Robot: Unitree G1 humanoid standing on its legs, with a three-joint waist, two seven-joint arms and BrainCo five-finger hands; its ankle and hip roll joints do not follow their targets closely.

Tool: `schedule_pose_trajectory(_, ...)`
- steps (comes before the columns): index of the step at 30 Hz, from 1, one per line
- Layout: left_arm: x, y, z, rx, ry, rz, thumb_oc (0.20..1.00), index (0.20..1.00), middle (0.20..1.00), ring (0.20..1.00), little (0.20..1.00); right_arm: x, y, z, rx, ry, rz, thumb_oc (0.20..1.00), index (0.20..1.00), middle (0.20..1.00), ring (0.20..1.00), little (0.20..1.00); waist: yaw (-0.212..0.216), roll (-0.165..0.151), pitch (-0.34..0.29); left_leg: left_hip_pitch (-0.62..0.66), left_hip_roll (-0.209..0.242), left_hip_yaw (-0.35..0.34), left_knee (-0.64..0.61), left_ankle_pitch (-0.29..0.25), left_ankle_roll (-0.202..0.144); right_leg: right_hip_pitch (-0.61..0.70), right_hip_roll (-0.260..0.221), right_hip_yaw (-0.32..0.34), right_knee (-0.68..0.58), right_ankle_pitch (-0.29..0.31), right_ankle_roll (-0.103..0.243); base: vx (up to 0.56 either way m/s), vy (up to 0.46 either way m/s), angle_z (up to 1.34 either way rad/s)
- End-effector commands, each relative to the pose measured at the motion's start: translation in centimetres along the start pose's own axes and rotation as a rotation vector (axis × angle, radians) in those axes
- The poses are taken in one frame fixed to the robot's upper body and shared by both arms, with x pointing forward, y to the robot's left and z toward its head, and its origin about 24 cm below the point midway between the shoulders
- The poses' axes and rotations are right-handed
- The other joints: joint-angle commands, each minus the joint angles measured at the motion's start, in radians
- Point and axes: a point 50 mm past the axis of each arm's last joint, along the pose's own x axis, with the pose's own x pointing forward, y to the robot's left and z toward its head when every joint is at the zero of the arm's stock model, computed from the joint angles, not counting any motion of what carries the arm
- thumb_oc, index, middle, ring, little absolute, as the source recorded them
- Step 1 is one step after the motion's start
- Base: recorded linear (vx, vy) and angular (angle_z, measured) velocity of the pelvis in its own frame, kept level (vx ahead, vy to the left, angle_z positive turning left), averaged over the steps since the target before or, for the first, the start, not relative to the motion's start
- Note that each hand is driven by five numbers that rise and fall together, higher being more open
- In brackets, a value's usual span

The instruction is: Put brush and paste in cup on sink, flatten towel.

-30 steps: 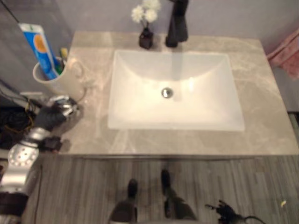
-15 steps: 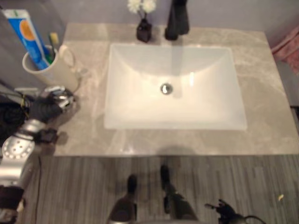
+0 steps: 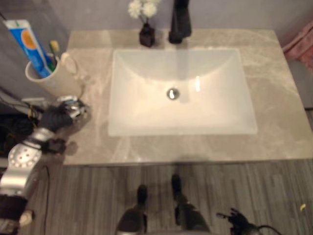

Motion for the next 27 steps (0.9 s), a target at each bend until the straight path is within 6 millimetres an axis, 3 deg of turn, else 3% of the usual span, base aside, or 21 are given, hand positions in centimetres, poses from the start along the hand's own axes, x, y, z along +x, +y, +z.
schedule_pose_trajectory(1,0.3,0.9,1.4,0.036,-0.065,0.016,0.2,0.2,0.2,0.2,0.2,-0.1,-0.8,-0.6,-0.018,0.024,-0.028,1.0,1.0,1.0,1.0,1.0,0.013,-0.014,-0.037,0.06,0.024,-0.038,0.013,-0.081,-0.023,-0.028,-0.094,-0.03,0.002,0.008,0.107,-0.02,-0.012,0.03)
schedule_pose_trajectory(13,-1.8,2.8,0.4,0.038,-0.045,0.2,0.2,0.2,0.2,0.2,0.2,-0.1,-1.7,-0.4,0.032,0.023,-0.073,1.0,1.0,1.0,1.0,1.0,0.034,-0.018,-0.03,0.044,0.022,-0.056,0.013,-0.074,-0.018,-0.026,-0.101,-0.052,0.002,0.011,0.104,-0.02,-0.003,0.07)
schedule_pose_trajectory(27,-0.9,4.5,1.3,0.112,-0.065,0.271,0.2,0.2,0.2,0.2,0.2,-0.5,-1.7,-2.0,-0.024,0.069,-0.053,1.0,1.0,1.0,1.0,1.0,0.011,-0.028,-0.022,0.025,0.025,-0.046,0.013,-0.067,-0.022,-0.055,-0.096,-0.045,0.001,0.019,0.106,0.0,0.007,-0.01)
